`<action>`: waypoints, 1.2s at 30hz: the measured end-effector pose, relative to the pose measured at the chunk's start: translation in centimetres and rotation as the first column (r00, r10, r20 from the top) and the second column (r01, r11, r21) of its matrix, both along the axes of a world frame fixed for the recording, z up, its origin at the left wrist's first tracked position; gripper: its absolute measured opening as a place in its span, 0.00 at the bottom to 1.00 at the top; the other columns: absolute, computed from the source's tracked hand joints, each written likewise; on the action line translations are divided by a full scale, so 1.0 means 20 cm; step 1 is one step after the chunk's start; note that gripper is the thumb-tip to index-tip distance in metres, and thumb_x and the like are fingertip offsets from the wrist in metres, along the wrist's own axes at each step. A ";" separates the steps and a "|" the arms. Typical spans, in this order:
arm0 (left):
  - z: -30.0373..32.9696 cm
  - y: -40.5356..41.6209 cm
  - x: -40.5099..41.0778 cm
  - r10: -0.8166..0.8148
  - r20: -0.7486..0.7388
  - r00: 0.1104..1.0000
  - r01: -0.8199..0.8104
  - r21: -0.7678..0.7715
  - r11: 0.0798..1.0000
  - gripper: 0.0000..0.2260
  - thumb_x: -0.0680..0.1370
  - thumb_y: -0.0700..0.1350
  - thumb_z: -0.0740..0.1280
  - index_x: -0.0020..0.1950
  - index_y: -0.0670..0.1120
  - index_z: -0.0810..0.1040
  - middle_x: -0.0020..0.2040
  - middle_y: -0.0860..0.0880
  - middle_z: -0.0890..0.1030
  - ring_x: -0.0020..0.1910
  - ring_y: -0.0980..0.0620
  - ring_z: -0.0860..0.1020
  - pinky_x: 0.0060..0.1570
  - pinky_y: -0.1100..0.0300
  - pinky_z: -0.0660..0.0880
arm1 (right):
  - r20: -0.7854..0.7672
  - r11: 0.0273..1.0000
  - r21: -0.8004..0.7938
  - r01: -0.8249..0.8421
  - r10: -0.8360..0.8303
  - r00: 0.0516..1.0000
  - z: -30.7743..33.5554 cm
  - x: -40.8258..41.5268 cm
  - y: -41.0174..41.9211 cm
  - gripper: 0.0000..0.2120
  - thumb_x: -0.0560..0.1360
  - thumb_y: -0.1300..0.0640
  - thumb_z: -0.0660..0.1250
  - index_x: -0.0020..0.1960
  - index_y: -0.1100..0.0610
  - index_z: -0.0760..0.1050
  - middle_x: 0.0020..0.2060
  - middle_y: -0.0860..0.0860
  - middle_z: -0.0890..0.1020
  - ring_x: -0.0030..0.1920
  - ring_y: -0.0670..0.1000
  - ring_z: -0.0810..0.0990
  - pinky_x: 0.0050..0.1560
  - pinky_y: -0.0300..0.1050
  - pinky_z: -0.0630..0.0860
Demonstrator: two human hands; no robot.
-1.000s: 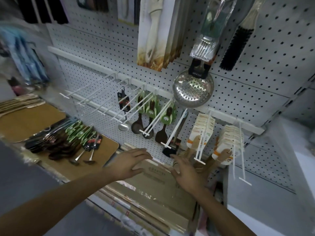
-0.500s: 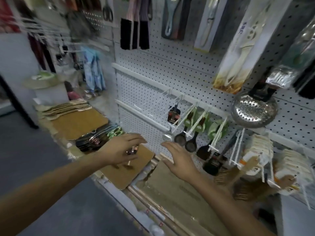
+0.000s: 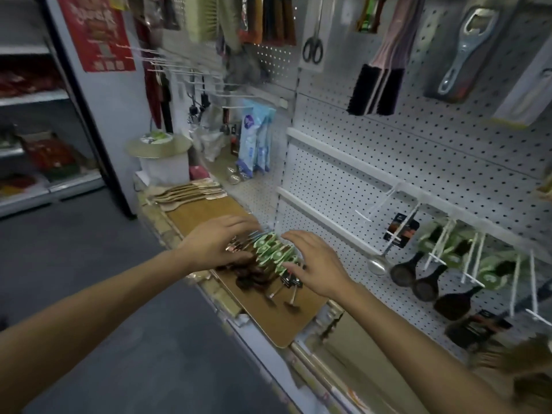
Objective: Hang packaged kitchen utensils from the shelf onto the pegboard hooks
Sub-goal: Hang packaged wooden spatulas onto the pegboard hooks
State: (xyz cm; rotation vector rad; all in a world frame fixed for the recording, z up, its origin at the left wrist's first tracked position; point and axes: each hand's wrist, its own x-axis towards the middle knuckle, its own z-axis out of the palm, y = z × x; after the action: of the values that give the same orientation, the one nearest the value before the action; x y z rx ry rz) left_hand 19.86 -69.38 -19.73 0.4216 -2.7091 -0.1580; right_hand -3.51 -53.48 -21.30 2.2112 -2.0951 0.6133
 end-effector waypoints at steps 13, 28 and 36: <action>-0.08 -0.61 0.47 0.170 0.108 0.980 -0.170 -0.004 0.985 0.26 0.77 0.66 0.64 0.72 0.56 0.70 0.70 0.55 0.74 0.68 0.54 0.72 0.63 0.58 0.72 | -0.049 0.980 0.044 -0.193 0.195 0.980 -0.04 0.38 -0.83 0.29 0.78 0.41 0.64 0.75 0.48 0.62 0.72 0.46 0.69 0.72 0.47 0.65 0.71 0.45 0.60; -0.05 -1.66 0.50 0.318 0.127 0.940 -0.317 -0.023 0.948 0.27 0.77 0.66 0.65 0.72 0.56 0.71 0.70 0.57 0.74 0.68 0.56 0.72 0.62 0.58 0.74 | -0.029 0.956 0.034 -0.293 0.294 0.955 -0.06 0.38 -2.09 0.31 0.77 0.40 0.64 0.75 0.50 0.62 0.72 0.47 0.69 0.73 0.48 0.65 0.73 0.49 0.64; -0.09 -2.15 0.59 0.337 0.088 0.937 -0.343 0.071 0.937 0.27 0.76 0.64 0.67 0.72 0.56 0.71 0.70 0.58 0.74 0.68 0.57 0.70 0.62 0.61 0.71 | -0.001 0.955 0.091 -0.282 0.284 0.959 -0.14 0.47 -2.53 0.30 0.77 0.39 0.64 0.75 0.49 0.63 0.71 0.47 0.69 0.72 0.49 0.66 0.73 0.51 0.65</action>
State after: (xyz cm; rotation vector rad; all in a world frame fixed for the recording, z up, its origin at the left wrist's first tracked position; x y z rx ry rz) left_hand 31.73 -112.38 -21.60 0.9301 -2.6561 -0.1627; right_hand 5.95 -104.14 -24.16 2.5837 -1.8472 0.5218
